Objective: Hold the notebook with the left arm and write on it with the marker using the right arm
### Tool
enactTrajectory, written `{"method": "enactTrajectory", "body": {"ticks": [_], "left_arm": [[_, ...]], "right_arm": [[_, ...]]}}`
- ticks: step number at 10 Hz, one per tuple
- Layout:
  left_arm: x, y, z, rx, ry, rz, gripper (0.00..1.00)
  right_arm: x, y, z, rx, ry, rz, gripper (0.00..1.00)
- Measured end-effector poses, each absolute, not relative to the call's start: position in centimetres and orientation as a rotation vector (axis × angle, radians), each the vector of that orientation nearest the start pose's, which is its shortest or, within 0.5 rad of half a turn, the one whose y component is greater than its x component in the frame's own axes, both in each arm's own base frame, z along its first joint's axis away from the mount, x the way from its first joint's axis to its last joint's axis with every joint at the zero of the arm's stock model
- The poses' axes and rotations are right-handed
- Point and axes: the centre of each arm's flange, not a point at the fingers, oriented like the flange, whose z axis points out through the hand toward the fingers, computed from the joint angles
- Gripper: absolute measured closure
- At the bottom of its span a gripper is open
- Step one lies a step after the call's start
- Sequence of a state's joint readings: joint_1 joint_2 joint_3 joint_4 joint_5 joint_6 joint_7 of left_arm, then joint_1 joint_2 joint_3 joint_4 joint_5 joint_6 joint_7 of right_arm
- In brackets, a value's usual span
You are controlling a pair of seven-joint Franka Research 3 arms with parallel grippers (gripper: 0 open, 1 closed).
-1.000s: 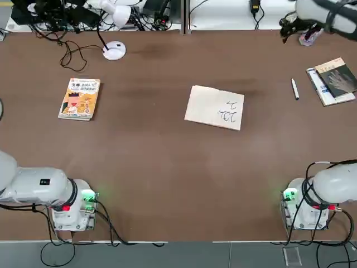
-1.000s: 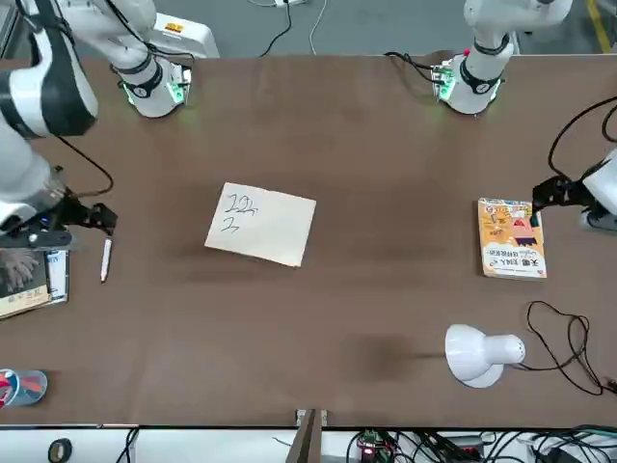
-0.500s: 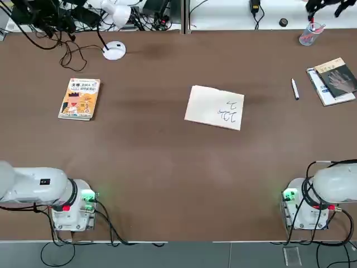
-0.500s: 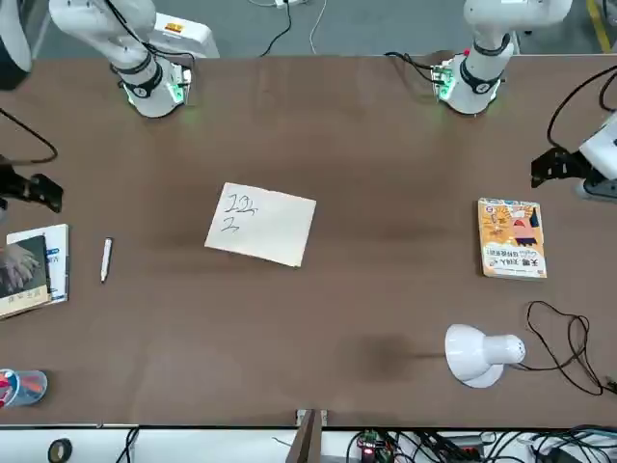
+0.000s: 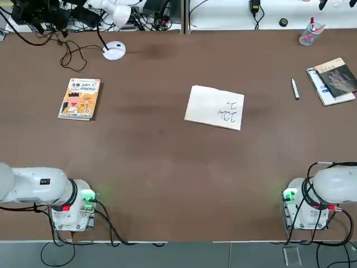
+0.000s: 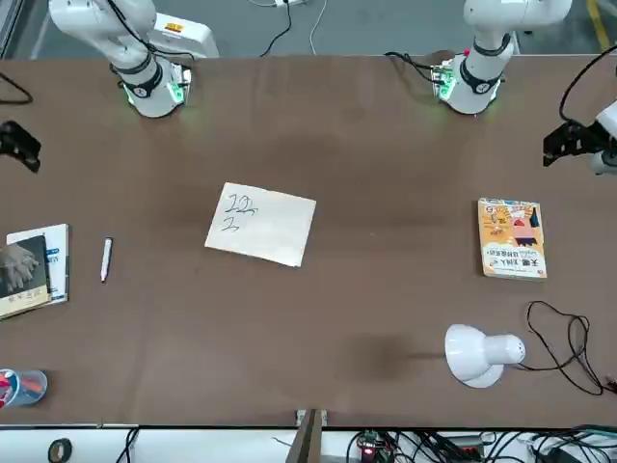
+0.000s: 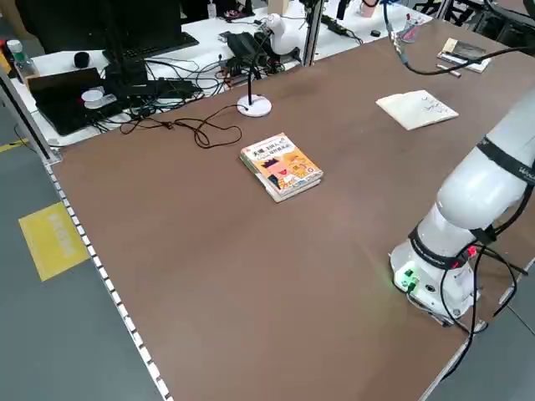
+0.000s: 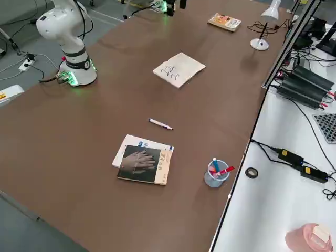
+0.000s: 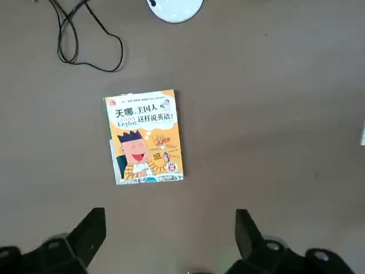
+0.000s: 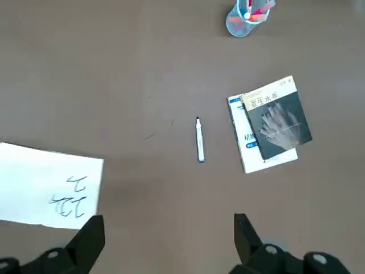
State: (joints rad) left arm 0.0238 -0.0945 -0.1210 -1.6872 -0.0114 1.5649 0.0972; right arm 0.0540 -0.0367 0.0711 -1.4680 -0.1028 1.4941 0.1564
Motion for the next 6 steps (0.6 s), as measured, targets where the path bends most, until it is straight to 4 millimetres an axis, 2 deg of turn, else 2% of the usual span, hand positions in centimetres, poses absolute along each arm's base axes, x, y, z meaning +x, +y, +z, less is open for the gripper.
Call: {"method": "enactTrajectory", "body": {"ticks": [2,6], "left_arm": [[51.7,-5.2,62.6,-3.127,0.291,0.072,0.0],[51.4,-4.1,62.9,-3.131,0.227,0.119,0.0]], "right_arm": [[53.7,5.6,68.1,-3.223,0.074,-0.173,0.0],[55.4,5.8,65.2,-3.214,0.072,-0.217,0.0]]}}
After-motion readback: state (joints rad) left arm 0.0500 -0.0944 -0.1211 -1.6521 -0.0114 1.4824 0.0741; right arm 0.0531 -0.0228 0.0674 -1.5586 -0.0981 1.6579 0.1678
